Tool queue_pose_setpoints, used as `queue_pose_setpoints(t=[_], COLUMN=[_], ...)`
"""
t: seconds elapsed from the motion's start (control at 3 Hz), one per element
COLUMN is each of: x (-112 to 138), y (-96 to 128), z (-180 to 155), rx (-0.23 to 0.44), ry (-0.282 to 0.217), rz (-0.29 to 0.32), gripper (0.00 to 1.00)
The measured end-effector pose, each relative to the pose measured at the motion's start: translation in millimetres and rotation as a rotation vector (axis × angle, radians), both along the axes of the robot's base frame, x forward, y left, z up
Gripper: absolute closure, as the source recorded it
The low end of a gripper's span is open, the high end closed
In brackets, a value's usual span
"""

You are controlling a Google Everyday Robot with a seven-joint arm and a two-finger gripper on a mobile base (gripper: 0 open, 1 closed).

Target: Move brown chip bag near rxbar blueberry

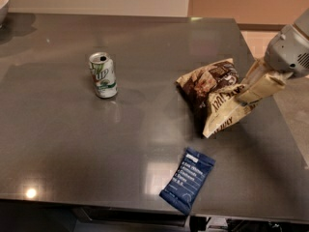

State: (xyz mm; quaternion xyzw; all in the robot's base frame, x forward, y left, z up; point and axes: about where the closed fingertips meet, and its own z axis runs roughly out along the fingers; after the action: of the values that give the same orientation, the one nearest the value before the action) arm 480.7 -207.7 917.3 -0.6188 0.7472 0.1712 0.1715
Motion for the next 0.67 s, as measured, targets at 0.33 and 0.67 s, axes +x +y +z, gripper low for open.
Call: queue_pose_setpoints(t=[0.33,0.67], x=[-15,-26], y=[10,16], z=[4,9], rx=[0.014,0.019], ry=[-0.006,-0.015], rz=[0.037,0.058], gripper=[0.82,0.59])
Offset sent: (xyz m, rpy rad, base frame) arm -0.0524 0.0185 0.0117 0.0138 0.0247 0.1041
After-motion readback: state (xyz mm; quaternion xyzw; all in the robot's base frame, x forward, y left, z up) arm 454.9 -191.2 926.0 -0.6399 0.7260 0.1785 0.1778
